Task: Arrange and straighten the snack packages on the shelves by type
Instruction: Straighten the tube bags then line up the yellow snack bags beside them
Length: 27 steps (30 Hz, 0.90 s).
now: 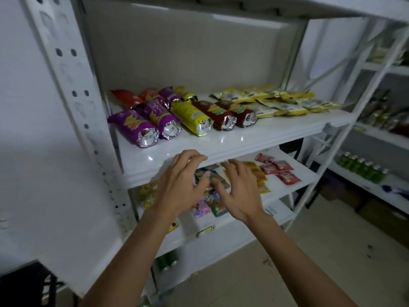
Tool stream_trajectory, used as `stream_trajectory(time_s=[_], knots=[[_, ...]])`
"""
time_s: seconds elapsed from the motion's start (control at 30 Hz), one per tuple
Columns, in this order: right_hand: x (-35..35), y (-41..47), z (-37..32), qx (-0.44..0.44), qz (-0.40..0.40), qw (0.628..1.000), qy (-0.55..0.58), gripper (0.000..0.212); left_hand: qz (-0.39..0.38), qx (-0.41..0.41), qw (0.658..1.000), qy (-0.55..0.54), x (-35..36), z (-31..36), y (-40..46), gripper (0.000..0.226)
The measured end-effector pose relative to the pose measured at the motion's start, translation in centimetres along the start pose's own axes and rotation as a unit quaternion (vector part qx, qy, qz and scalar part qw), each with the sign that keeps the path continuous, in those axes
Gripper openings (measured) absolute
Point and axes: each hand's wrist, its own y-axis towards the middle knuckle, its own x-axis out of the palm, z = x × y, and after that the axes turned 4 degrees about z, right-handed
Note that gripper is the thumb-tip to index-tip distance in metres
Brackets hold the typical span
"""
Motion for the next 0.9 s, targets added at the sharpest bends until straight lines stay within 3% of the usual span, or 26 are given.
stream_trajectory(time_s=[0.23,0.37,0.5,0.6,0.9], knots=[[-4.1,6.2,3.2,0.031,-0.017,0.999,-0.037,0.077,-0.03,-0.023,0.998,0.054,2.5,1.6,7.6,0.04],[-4.6,9.3,5.2,0.026,-0.043,0.995,-0.082,0.07,-0.077,-0.016,0.992,0.096,4.4,0.9,11.6,0.046],[-5.2,12.6,8.1,0.016,-0.086,0.99,-0.111,0.09,-0.082,-0.024,0.99,0.115,5.9,0.0,14.3,0.048],[-5.3,14.6,9.6,0.005,-0.084,0.991,-0.108,0.093,-0.089,-0.036,0.986,0.135,7.1,-0.3,16.3,0.051],[-3.8,20.3,11.8,-0.062,-0.09,0.991,-0.08,0.087,-0.02,-0.063,0.99,0.124,10.3,-0.9,20.4,0.05]])
